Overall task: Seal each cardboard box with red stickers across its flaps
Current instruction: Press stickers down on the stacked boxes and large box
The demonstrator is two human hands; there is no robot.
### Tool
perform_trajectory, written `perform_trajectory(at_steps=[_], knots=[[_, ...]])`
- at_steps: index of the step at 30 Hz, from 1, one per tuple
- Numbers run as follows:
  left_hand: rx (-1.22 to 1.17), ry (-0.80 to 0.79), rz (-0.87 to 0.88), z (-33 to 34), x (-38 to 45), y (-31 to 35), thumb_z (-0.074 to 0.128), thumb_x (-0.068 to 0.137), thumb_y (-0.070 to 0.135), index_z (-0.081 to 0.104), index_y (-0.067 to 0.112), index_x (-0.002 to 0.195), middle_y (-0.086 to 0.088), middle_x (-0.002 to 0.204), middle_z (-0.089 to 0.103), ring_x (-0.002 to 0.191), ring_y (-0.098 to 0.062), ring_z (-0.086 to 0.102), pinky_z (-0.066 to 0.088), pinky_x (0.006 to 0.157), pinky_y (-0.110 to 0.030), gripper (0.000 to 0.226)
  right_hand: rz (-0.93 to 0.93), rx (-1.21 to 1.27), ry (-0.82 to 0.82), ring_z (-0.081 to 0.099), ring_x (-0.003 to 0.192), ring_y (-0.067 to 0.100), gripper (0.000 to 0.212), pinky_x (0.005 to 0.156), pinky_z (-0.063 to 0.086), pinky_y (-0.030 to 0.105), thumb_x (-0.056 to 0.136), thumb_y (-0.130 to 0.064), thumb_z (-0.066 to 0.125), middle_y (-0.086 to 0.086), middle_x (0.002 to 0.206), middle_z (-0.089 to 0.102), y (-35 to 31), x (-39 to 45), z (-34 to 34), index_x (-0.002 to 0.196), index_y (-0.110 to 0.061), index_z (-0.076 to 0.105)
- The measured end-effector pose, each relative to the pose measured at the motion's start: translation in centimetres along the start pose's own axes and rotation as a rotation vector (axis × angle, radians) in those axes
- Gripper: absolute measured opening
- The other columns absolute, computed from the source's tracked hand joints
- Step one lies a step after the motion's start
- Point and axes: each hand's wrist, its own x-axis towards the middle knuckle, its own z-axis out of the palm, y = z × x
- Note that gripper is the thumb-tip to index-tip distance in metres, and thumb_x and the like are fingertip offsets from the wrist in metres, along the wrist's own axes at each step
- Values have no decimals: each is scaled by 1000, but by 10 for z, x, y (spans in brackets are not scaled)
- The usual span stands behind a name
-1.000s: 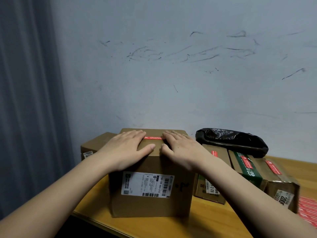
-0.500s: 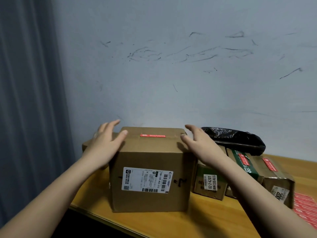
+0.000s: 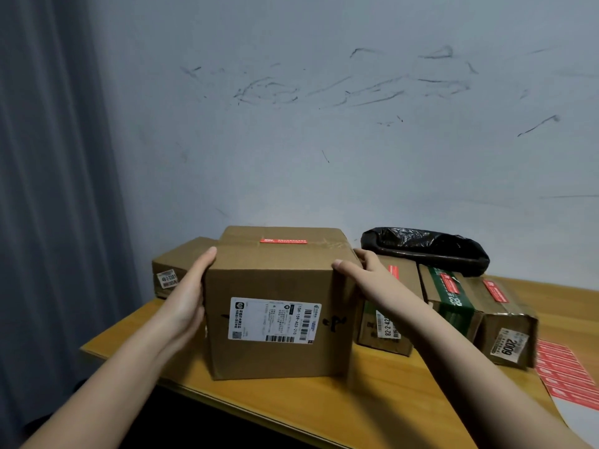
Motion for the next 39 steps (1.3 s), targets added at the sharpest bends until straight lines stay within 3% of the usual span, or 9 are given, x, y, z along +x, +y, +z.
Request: perform_trajectory(at_steps=[5,8,11,15,20,27,30,33,39], knots=[[9,-2,69,7,-8,3,36,96,53,59,29,117,10,107,67,102,-4,59,42,89,-23,40,-6,0,67,52,103,15,61,74,43,27,93,-39,54,1,129,50,-5,9,-3,145,-17,30],[78,-13,127,3,-7,-3,37,79,81,44,33,140,9,135,53,126,-11,45,27,114,-39,78,-18,14,138,53,98,17,55,67,41,28,92,-36,54,6,125,54,-14,26,-9,139,-14,37],[117,48,127,6,-8,-4,39,57,97,36,38,145,6,150,38,137,-15,36,24,116,-48,106,-4,73,176,50,76,14,43,59,35,29,91,-37,54,5,99,56,-24,43,-13,124,-11,45],[62,247,228,14,-6,-1,44,91,61,32,20,147,4,150,32,136,-14,32,25,114,-33,70,3,99,168,43,73,12,31,63,32,29,92,-36,53,2,83,47,-30,63,-14,111,-13,47],[487,176,454,21,-21,-17,22,61,94,0,47,145,31,152,-8,131,14,-5,4,109,-27,98,13,154,93,42,75,16,28,66,31,30,92,-36,52,3,86,45,-28,85,-7,106,-11,51],[1078,172,587,23,6,-30,3,64,94,-24,27,146,14,151,-37,142,-6,-27,-7,116,-36,109,87,275,78,46,81,16,13,82,40,34,90,-34,55,1,86,48,-15,125,-7,86,-21,54],[1295,170,706,27,19,-35,13,76,87,-13,7,151,-4,157,-26,146,-17,-20,-8,119,-37,113,113,290,83,51,94,16,21,92,45,39,89,-36,57,0,97,52,-11,140,-9,104,-23,52],[1397,155,822,33,29,-40,23,81,81,3,-4,150,-17,160,-7,148,-30,-4,2,118,-47,111,128,318,91,51,99,17,35,86,46,39,88,-38,58,0,102,50,-6,154,-11,118,-23,48],[1422,147,920,44,44,-50,27,84,76,11,-6,149,-19,160,1,148,-34,2,12,115,-55,106,129,297,32,46,81,15,11,69,44,31,90,-32,52,2,88,46,7,180,-15,92,-21,51]])
